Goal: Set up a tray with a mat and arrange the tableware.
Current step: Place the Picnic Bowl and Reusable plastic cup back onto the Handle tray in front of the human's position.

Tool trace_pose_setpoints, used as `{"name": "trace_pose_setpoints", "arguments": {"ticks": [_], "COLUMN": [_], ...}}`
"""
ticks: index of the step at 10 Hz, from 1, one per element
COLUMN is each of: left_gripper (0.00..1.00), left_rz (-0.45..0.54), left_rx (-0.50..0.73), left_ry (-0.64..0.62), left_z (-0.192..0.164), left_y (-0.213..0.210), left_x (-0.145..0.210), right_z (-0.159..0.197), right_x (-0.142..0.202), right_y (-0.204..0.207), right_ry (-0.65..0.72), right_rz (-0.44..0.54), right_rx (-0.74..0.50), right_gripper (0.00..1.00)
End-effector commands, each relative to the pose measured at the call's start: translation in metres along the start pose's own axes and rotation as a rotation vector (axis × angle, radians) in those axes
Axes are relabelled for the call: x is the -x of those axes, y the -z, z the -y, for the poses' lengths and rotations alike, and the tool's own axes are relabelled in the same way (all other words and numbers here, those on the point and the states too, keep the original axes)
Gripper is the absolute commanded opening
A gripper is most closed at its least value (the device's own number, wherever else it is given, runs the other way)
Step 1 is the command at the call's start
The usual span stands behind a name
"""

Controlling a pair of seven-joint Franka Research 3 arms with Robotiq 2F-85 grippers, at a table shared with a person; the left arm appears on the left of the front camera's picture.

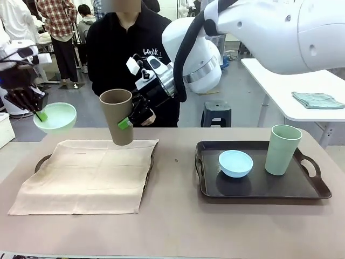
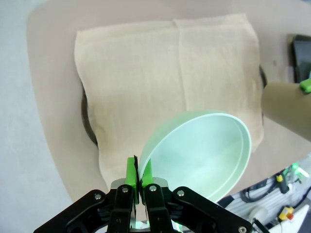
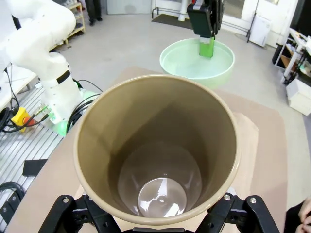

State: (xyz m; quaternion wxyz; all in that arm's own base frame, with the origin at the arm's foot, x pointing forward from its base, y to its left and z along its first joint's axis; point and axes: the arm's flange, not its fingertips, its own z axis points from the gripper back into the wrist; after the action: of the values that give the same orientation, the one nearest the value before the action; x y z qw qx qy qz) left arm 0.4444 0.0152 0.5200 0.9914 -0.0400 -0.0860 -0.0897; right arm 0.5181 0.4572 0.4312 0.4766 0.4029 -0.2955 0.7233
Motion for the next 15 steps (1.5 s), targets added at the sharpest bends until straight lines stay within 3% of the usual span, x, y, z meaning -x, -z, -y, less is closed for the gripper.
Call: {"name": "trace_pose_setpoints", "arguments": {"ticks": [1, 3, 6, 11, 15], "left_gripper": [0.04, 0.04, 0.04, 0.04, 0.04], "left_rz": [-0.079, -0.105, -0.079, -0.133, -0.166], "left_rx": [0.005, 0.048, 0.015, -0.006, 0.031], "left_ry": [0.016, -0.012, -0.008, 0.027, 0.033], "left_z": [-0.008, -0.011, -0.004, 0.003, 0.001], "left_y": [0.026, 0.041, 0.037, 0.088, 0.123], "left_x": [0.001, 0.0, 0.003, -0.006, -0.011], "right_z": [0.011, 0.017, 0.008, 0.028, 0.043], "right_x": [0.027, 0.049, 0.038, 0.077, 0.098], "right_y": [0.001, 0.008, 0.007, 0.031, 0.041], "right_ry": [0.008, 0.004, 0.029, 0.035, -0.107], "right_rz": [0.031, 0.002, 0.01, -0.037, -0.063], "right_rx": [-0.039, -0.045, -0.027, -0.041, -0.12], "right_gripper": [0.85, 0.85, 0.85, 0.85, 0.85]}}
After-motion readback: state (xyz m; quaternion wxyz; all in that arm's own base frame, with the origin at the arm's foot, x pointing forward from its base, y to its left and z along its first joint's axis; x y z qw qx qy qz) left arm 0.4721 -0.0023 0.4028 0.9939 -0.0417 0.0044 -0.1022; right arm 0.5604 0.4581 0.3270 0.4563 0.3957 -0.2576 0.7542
